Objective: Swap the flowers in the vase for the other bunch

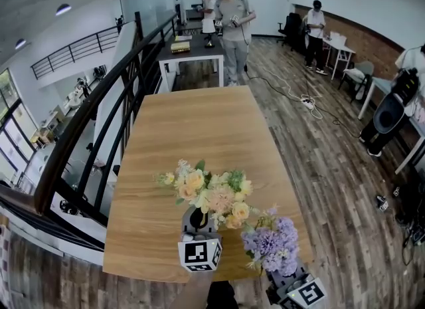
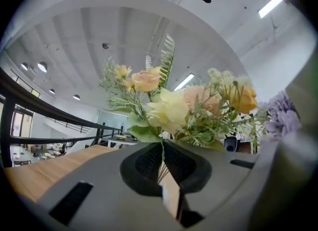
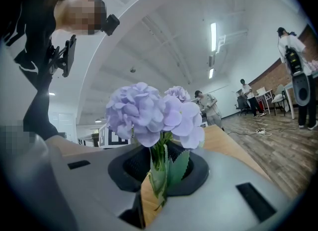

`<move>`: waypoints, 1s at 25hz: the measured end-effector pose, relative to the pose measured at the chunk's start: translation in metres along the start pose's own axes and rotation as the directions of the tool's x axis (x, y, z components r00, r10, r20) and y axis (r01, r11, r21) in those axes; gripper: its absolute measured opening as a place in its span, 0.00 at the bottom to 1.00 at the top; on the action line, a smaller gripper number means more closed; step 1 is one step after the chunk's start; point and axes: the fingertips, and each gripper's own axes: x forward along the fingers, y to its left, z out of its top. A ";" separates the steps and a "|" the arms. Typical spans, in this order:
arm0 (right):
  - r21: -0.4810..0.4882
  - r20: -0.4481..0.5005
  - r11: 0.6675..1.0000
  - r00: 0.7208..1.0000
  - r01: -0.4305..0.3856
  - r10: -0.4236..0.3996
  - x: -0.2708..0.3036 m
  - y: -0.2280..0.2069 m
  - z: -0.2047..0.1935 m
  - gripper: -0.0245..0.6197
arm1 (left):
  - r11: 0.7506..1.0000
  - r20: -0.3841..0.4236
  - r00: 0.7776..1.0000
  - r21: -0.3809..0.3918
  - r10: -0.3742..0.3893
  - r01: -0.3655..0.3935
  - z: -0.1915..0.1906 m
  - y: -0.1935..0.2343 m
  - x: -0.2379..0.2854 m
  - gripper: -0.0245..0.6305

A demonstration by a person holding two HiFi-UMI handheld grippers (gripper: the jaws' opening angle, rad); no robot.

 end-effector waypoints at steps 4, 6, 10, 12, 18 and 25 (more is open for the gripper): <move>0.009 0.030 1.000 1.000 -0.010 0.009 0.002 0.001 0.011 0.15 | 1.000 0.016 1.000 0.002 0.004 -0.004 0.013 0.001 0.001 0.06; 0.012 0.049 1.000 0.999 -0.012 0.011 0.002 0.000 0.017 0.15 | 1.000 0.025 1.000 -0.003 0.009 -0.009 0.020 0.002 0.000 0.06; 0.007 0.079 1.000 0.997 -0.016 0.015 0.003 -0.003 0.029 0.15 | 1.000 0.049 0.999 -0.007 0.015 -0.015 0.036 0.003 0.001 0.06; 0.010 0.090 1.000 0.996 -0.019 0.018 0.004 -0.002 0.034 0.15 | 1.000 0.062 0.998 -0.013 0.017 -0.016 0.045 0.004 0.002 0.06; 0.025 0.117 1.000 0.993 -0.019 0.016 0.003 -0.002 0.042 0.15 | 1.000 0.088 0.996 -0.016 0.014 -0.013 0.069 0.006 0.001 0.06; 0.025 0.133 0.999 0.991 -0.024 0.021 0.002 0.004 0.047 0.15 | 1.000 0.110 0.994 -0.019 0.013 -0.011 0.092 0.010 -0.003 0.06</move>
